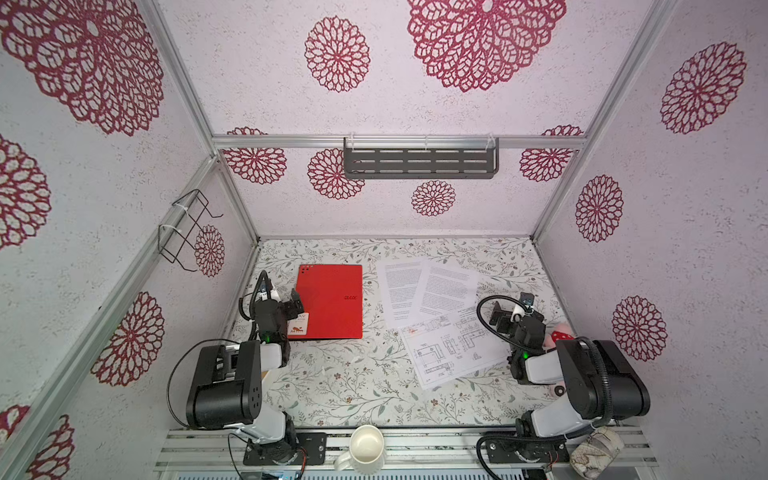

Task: Put the files into the folder

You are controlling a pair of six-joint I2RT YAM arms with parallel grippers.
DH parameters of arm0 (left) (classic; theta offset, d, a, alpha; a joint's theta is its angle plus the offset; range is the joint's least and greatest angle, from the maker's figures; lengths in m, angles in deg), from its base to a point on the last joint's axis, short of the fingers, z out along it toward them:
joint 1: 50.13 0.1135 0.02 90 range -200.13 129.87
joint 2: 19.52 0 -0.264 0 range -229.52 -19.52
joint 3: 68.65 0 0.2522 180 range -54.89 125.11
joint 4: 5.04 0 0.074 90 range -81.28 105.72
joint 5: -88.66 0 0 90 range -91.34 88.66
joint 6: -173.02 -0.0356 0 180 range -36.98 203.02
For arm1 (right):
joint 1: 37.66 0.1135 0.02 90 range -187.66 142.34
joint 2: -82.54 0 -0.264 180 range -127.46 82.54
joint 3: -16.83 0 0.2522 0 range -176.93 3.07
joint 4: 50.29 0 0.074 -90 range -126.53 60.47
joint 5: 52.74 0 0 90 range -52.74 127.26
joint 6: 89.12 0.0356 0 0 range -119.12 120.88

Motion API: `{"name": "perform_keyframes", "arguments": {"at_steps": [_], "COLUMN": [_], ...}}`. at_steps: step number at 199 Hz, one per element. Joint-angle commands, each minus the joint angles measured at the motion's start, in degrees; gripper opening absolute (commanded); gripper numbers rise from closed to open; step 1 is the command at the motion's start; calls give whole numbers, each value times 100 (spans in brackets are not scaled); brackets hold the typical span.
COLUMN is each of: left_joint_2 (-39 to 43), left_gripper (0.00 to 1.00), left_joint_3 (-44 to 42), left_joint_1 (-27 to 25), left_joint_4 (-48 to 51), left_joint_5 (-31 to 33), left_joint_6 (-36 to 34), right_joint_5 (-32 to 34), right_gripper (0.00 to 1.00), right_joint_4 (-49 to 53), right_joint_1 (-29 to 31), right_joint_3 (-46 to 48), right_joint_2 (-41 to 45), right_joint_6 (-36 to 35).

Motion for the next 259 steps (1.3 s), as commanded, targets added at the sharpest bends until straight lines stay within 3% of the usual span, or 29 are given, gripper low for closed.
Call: {"name": "perform_keyframes", "arguments": {"at_steps": [1,243,259], "left_joint_2": [-20,-6,98], "left_gripper": [98,98,98], "left_joint_3": [16,11,96], "left_joint_1": [-39,-28,-16], "left_joint_4": [-172,-168,58], "left_joint_5": [25,-10,-178], "left_joint_6": [-128,-128,-169], "right_joint_5": [-39,-73,-9], "right_gripper": [99,96,95], "right_joint_4": [-192,-204,631], "right_joint_1": [-12,-20,-12], "right_joint_3": [-109,-96,-388], "right_joint_2": [69,90,403], "right_joint_6": [-63,-32,-19]}}
